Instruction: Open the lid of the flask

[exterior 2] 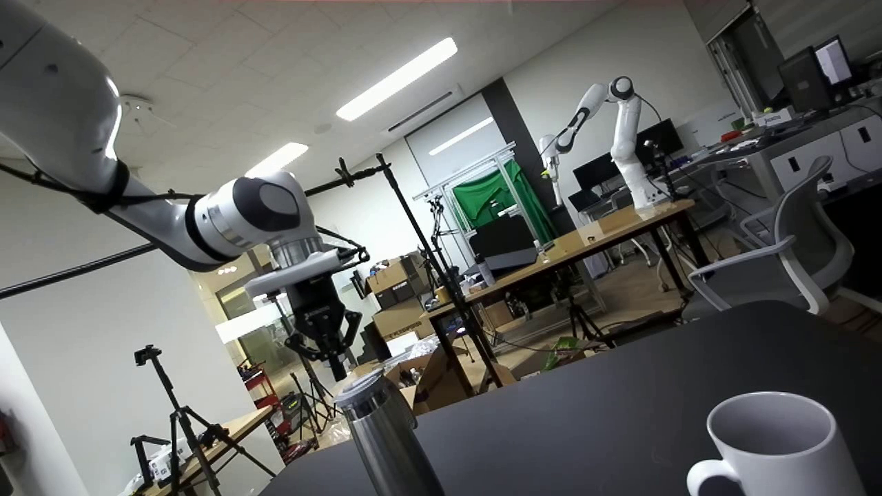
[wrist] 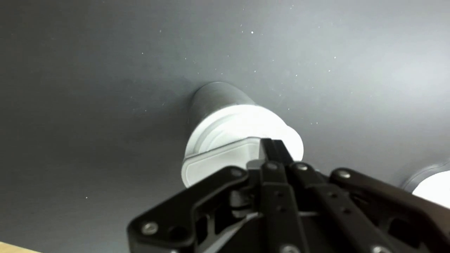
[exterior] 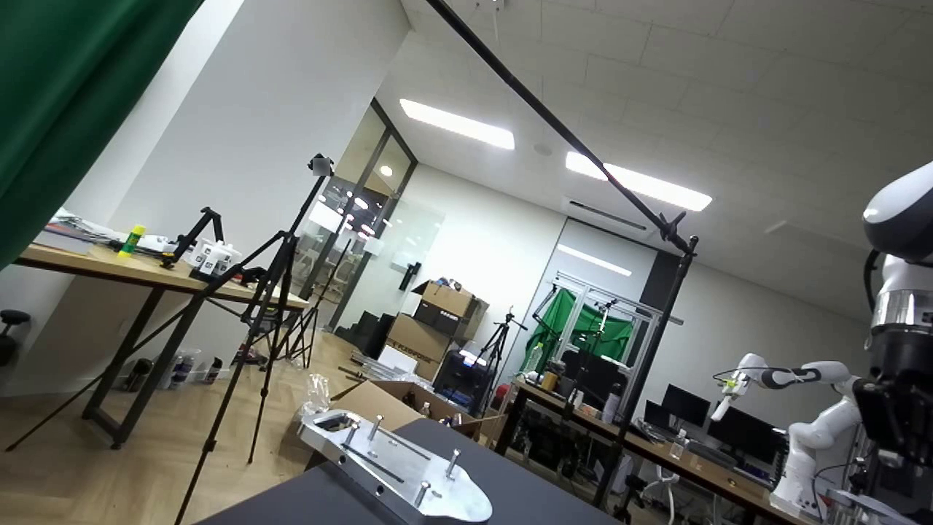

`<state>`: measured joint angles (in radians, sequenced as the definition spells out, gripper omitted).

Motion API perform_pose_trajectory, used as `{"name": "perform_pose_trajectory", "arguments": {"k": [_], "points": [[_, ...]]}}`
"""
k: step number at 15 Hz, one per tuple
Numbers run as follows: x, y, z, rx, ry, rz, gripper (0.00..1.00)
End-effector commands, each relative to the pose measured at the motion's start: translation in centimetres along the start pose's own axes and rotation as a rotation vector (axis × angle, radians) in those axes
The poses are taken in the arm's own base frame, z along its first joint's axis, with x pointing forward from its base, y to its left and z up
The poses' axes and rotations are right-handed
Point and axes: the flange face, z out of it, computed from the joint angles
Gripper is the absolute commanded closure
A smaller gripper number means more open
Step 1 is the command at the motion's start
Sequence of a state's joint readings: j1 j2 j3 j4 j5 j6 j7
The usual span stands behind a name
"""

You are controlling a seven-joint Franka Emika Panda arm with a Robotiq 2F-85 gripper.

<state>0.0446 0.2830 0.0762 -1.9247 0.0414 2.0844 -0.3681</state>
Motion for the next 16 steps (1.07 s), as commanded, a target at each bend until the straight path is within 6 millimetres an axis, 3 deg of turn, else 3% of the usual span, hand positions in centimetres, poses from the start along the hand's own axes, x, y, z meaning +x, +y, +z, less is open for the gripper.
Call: {"name": "perform_pose_trajectory", "arguments": {"k": [1, 16], "points": [[0.6, 0.2, 0.0, 0.023, -0.014, 0.019, 1.0], [0.8, 0.1, 2.0, 0.031, -0.025, 0.011, 1.0]]}}
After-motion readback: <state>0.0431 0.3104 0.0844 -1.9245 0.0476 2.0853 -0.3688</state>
